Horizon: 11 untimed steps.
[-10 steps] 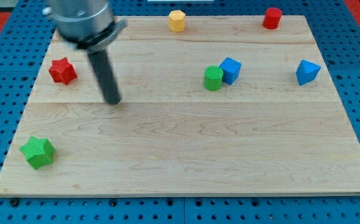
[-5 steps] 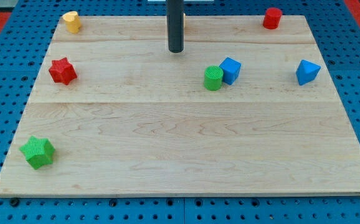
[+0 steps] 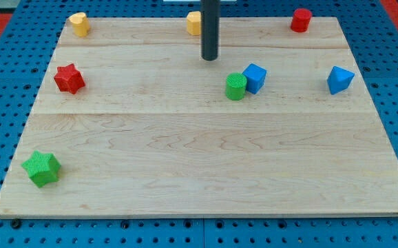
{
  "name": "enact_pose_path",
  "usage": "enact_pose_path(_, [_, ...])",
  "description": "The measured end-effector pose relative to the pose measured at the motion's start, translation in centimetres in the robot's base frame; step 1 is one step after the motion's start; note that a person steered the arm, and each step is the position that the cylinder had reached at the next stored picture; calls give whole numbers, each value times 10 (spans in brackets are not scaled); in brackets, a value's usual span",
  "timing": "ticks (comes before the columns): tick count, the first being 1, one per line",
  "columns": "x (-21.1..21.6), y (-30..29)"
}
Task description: Place the blue cube to the bottom center of the board
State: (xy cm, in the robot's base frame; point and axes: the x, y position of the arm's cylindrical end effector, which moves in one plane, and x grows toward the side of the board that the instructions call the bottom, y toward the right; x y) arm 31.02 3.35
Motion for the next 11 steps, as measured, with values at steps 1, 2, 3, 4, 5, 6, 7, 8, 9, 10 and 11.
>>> enact_pose_path(1, [15,50])
enact_pose_path(2, [50,81])
enact_pose_path(3, [86,107])
enact_pose_path(4, [109,121])
enact_pose_path(5, [84,121])
enact_pose_path(6, [63,91])
enact_pose_path(7, [85,93])
enact_pose_path(8, [135,119])
enact_pose_path(9, [168,101])
enact_pose_path(10, [136,154])
enact_pose_path(11, [97,145])
